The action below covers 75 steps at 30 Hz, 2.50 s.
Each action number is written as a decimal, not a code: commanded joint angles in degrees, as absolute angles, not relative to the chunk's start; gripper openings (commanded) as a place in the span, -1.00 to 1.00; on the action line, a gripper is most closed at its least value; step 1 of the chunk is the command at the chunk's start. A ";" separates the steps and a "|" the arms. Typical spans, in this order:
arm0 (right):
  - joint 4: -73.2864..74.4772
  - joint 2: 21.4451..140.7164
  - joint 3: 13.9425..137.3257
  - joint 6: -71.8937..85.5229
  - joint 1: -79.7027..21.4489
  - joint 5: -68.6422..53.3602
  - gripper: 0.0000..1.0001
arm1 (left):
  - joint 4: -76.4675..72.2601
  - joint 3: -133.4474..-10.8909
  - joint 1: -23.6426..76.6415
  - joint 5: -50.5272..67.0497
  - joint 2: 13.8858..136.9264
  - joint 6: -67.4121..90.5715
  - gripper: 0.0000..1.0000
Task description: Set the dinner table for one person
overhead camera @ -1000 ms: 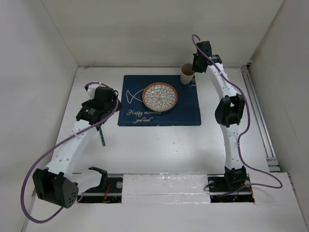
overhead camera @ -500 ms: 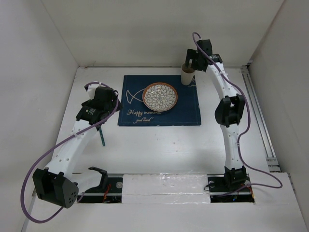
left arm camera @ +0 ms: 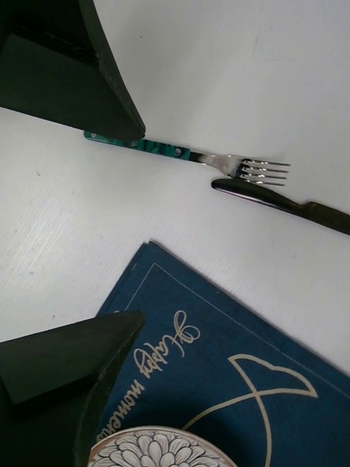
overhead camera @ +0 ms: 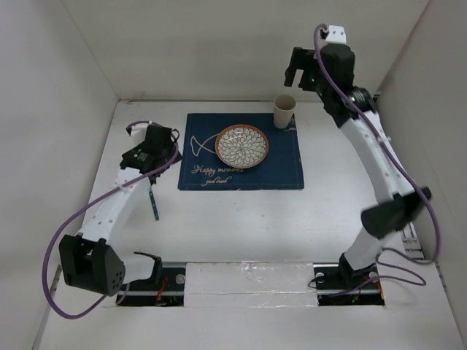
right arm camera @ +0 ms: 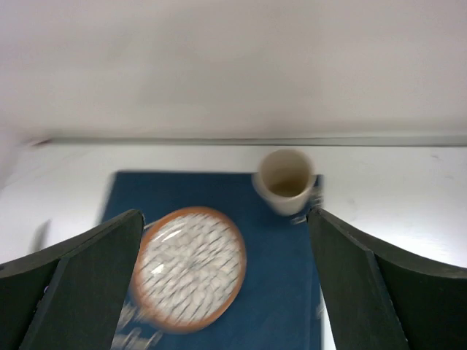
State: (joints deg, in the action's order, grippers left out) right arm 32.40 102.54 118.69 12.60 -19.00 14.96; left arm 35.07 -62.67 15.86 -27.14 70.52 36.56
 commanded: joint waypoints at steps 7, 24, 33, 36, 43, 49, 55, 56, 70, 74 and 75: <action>11.89 76.39 76.95 17.05 -30.39 0.53 0.99 | 31.81 -72.14 -4.48 -7.90 85.41 30.86 1.00; 9.94 81.83 69.35 17.75 -43.85 -1.32 0.99 | 29.44 -79.98 -2.11 2.02 107.31 30.15 1.00; 8.79 80.77 67.24 17.75 -44.38 -1.85 0.99 | 29.44 -82.27 -2.11 0.79 112.32 30.67 0.97; 8.79 80.77 67.24 17.75 -44.38 -1.85 0.99 | 29.97 -82.27 -2.11 0.79 112.32 30.67 0.95; 8.79 82.53 67.85 17.75 -44.91 -1.32 0.99 | 31.03 -83.93 -2.11 -0.43 107.67 29.54 0.93; 8.79 84.29 68.91 17.75 -46.05 -2.37 0.99 | 38.14 -91.75 -3.33 -10.09 111.26 25.07 0.96; 8.79 84.29 68.91 17.23 -46.05 -2.90 0.99 | 36.04 -91.23 -5.89 -9.41 113.72 20.84 0.98; 8.79 84.29 68.91 17.23 -46.05 -2.90 0.99 | 36.04 -90.71 -5.89 -8.01 114.34 20.22 0.98; 8.79 84.29 68.38 16.70 -46.05 -2.90 0.99 | 33.04 -85.69 -5.37 -4.57 116.89 18.98 0.15; 8.79 84.29 68.38 16.70 -46.05 -2.90 0.99 | 33.66 -85.17 -4.13 -6.41 117.42 18.98 -0.12; 8.79 84.29 68.38 16.70 -46.05 -2.29 0.99 | 33.66 -85.17 -4.13 -6.42 117.94 18.98 -0.14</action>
State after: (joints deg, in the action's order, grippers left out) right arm 11.92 84.77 67.33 17.34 -45.52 -2.17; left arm 32.71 -85.93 -4.84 -5.26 116.77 19.46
